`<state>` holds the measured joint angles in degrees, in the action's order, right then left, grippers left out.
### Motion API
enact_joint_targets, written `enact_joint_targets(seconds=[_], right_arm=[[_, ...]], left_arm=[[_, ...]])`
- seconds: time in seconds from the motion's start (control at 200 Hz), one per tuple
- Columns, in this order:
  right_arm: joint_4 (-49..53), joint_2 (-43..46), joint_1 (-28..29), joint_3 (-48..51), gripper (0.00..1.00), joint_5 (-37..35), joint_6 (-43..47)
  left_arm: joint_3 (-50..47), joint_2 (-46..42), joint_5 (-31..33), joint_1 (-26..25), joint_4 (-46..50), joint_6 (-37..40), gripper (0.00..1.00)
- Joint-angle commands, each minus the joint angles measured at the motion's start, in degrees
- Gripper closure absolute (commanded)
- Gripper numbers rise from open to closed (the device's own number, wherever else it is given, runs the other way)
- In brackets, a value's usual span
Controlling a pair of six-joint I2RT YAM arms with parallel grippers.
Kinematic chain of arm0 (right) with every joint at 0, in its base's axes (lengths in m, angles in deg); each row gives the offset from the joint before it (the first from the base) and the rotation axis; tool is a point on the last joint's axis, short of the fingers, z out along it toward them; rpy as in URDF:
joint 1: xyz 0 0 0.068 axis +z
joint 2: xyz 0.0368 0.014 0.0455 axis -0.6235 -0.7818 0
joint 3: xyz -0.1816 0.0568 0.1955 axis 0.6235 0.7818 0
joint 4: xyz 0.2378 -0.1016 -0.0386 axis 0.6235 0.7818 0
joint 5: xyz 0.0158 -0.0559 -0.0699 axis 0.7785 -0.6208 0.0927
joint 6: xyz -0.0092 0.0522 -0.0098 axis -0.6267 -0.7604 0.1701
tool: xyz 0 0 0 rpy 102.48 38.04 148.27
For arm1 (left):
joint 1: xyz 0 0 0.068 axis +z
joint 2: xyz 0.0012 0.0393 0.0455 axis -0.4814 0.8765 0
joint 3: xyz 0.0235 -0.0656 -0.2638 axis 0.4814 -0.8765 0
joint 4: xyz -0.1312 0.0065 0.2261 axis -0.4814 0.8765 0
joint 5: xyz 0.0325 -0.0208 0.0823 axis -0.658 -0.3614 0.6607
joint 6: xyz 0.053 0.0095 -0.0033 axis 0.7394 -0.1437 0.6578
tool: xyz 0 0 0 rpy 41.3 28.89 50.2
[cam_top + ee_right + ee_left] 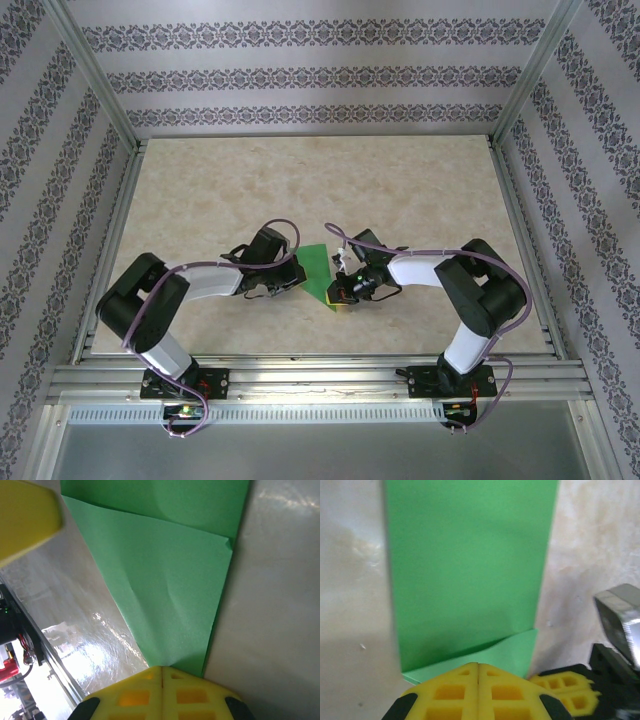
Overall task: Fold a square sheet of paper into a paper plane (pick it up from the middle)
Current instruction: Third fold the triangle at the center of the table.
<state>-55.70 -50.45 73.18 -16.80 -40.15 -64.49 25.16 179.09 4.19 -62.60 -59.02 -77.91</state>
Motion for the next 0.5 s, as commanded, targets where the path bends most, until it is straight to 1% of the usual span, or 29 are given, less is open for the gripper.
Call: enact_joint_targets(seconds=[0.0,0.1,0.27,0.39,0.495], right_arm=[[1.4,-0.84,-0.31,0.26,1.0,-2.7,0.44],[1.31,-0.93,-0.29,0.25,1.0,-2.74,0.34],[0.94,-1.27,-0.25,0.42,1.0,-2.77,0.24],[1.0,-1.27,-0.26,0.51,1.0,-2.74,0.22],[0.91,-1.41,-0.26,0.53,1.0,-2.74,0.31]], left_arm=[[1.57,-2.6,1.79,-1.74,4.08,1.67,0.94],[1.26,-1.74,0.99,-3.65,1.78,0.0,0.96],[1.67,3.36,-0.22,-7.84,-3.84,-3.24,0.97],[-0.24,5.75,1.65,-8.67,-6.63,-5.25,0.97],[-1.67,6.08,4.47,-8.24,-5.82,-4.87,0.97]])
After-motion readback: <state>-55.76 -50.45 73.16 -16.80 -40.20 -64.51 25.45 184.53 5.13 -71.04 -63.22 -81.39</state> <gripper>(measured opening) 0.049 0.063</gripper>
